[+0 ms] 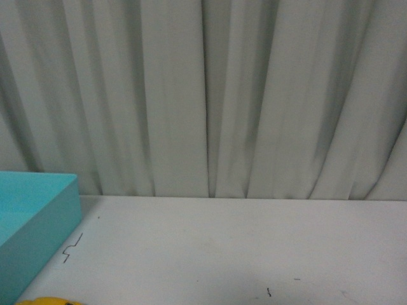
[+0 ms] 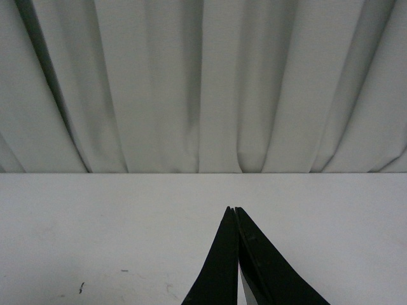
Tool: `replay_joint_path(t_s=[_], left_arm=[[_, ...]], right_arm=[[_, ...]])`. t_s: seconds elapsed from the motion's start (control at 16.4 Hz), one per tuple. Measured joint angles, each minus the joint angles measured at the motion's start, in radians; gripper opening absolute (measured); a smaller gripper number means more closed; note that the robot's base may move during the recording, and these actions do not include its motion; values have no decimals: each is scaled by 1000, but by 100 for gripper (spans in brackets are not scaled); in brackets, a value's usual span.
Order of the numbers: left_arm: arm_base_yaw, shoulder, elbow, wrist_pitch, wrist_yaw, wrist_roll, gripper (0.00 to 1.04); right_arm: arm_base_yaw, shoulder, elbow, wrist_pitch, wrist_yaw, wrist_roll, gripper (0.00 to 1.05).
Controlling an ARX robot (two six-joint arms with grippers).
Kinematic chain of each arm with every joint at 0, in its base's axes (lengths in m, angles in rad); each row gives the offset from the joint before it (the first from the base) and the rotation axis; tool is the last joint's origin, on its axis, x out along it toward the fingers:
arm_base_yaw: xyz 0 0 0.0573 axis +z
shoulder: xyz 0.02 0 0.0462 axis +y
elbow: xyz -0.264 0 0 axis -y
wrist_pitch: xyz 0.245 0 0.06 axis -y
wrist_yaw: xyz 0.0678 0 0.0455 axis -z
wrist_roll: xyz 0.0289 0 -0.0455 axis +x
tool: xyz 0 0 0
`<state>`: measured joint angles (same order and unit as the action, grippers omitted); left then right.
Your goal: Wind up and store yellow beetle toy
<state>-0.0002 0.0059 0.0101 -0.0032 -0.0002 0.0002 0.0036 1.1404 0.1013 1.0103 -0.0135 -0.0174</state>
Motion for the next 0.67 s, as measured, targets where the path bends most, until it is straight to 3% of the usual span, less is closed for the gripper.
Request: replay_joint_path(t_s=[0.67], left_arm=[[0,0,0,0,0,0,98]], right_arm=[[2,-561,-90,-443,11,2,2]])
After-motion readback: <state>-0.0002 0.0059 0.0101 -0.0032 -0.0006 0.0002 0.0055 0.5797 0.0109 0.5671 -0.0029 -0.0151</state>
